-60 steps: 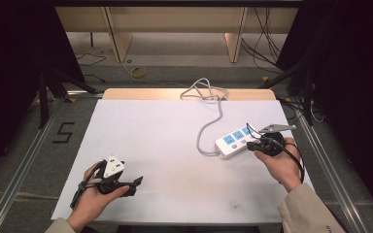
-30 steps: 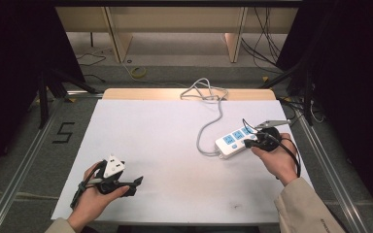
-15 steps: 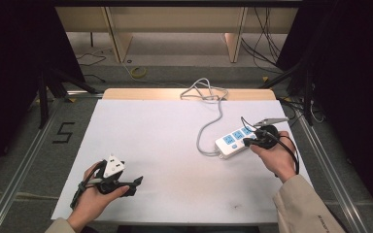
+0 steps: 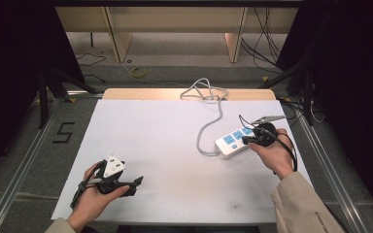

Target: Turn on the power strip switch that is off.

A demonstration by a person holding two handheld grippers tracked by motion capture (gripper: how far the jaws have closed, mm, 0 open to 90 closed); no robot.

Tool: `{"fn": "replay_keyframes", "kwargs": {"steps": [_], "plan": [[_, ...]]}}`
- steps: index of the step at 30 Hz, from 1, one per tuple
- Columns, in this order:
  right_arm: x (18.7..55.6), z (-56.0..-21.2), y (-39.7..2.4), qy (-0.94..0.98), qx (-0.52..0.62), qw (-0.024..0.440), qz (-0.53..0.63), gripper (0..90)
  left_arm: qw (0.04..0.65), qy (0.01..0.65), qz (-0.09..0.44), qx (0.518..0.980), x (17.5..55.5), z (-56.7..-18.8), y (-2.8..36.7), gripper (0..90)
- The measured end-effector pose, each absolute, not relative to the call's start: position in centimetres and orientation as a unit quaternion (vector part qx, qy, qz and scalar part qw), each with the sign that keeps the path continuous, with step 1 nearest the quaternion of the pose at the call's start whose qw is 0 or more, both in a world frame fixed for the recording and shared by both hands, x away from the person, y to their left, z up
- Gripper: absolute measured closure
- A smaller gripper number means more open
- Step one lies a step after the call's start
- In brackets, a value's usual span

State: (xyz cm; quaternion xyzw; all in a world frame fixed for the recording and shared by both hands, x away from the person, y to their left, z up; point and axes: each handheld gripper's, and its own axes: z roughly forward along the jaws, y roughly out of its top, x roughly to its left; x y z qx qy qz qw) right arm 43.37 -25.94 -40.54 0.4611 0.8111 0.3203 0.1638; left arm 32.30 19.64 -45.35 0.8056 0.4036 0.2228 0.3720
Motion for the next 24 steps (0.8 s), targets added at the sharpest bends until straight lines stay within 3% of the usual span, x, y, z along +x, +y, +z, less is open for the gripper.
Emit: {"fn": "replay_keyframes", "kwargs": {"steps": [24], "plan": [[44.8, -41.2, -25.5, 0.820, 0.464, 0.148, 0.300, 90.0, 0.373, 0.403, 0.222, 0.806, 32.3, -45.3, 19.6, 17.5]]}}
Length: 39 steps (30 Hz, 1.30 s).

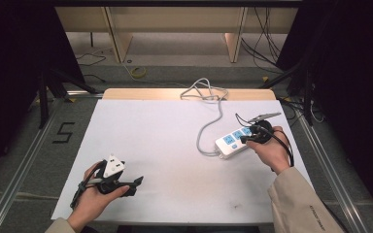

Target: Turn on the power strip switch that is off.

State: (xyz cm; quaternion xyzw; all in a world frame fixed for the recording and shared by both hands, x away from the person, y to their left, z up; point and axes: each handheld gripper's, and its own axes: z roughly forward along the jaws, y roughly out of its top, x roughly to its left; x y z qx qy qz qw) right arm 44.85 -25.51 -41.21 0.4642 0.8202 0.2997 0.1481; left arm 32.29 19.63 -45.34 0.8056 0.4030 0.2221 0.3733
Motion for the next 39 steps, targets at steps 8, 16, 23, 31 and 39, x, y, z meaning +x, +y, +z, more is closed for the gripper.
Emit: {"fn": "replay_keyframes", "kwargs": {"steps": [8, 16, 23, 31, 39], "plan": [[45.3, -41.5, -25.1, 0.825, 0.460, 0.145, 0.293, 90.0, 0.373, 0.403, 0.222, 0.806, 32.3, -45.3, 19.6, 17.5], [45.7, -41.7, -24.8, 0.828, 0.461, 0.140, 0.287, 90.0, 0.373, 0.403, 0.222, 0.806, 32.3, -45.3, 19.7, 17.5], [46.0, -41.8, -24.6, 0.831, 0.459, 0.138, 0.283, 90.0, 0.373, 0.404, 0.221, 0.806, 32.3, -45.3, 19.6, 17.5], [46.2, -42.1, -24.5, 0.834, 0.459, 0.133, 0.275, 90.0, 0.373, 0.403, 0.221, 0.806, 32.3, -45.3, 19.6, 17.5], [46.5, -42.2, -24.2, 0.838, 0.457, 0.131, 0.268, 90.0, 0.373, 0.403, 0.221, 0.806, 32.3, -45.4, 19.6, 17.5]]}}
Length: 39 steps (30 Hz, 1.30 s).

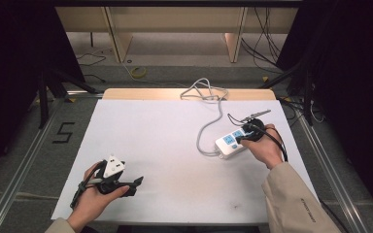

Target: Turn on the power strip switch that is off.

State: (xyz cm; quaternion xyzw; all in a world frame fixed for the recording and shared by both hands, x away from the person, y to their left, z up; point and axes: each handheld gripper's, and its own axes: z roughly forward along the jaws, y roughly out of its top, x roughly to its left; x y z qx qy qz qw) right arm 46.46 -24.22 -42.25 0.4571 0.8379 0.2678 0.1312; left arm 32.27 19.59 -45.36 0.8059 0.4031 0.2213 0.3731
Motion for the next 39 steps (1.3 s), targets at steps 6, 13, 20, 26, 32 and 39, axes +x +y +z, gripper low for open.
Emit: {"fn": "replay_keyframes", "kwargs": {"steps": [6, 13, 20, 26, 32, 39], "plan": [[46.7, -42.5, -24.1, 0.841, 0.456, 0.128, 0.262, 90.0, 0.373, 0.403, 0.221, 0.806, 32.3, -45.4, 19.6, 17.5], [46.8, -42.6, -23.8, 0.843, 0.455, 0.124, 0.259, 90.0, 0.374, 0.402, 0.221, 0.806, 32.3, -45.4, 19.6, 17.6], [47.0, -42.9, -23.6, 0.844, 0.456, 0.120, 0.255, 90.0, 0.374, 0.402, 0.221, 0.806, 32.3, -45.4, 19.6, 17.5], [47.2, -43.3, -23.4, 0.847, 0.454, 0.118, 0.250, 90.0, 0.374, 0.401, 0.221, 0.806, 32.3, -45.4, 19.6, 17.5], [47.4, -43.5, -23.2, 0.850, 0.452, 0.115, 0.244, 90.0, 0.374, 0.402, 0.222, 0.806, 32.3, -45.4, 19.6, 17.6], [47.5, -43.6, -23.1, 0.852, 0.451, 0.114, 0.240, 90.0, 0.374, 0.401, 0.221, 0.806, 32.3, -45.4, 19.6, 17.5]]}}
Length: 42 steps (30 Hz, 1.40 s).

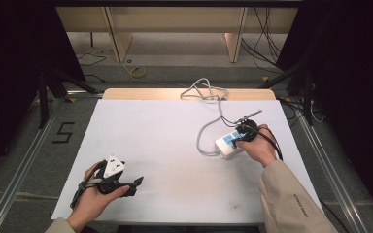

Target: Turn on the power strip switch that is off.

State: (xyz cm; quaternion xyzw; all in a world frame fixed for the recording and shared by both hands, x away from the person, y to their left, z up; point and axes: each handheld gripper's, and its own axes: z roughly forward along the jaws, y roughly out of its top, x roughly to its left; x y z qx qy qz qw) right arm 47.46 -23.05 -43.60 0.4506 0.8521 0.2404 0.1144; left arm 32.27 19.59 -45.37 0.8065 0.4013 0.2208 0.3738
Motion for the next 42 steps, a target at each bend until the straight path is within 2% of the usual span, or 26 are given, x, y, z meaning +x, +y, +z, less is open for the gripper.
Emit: {"fn": "replay_keyframes", "kwargs": {"steps": [42], "plan": [[47.51, -43.95, -22.86, 0.853, 0.455, 0.111, 0.230, 90.0, 0.373, 0.403, 0.222, 0.806, 32.23, -45.38, 19.55, 17.7]]}}
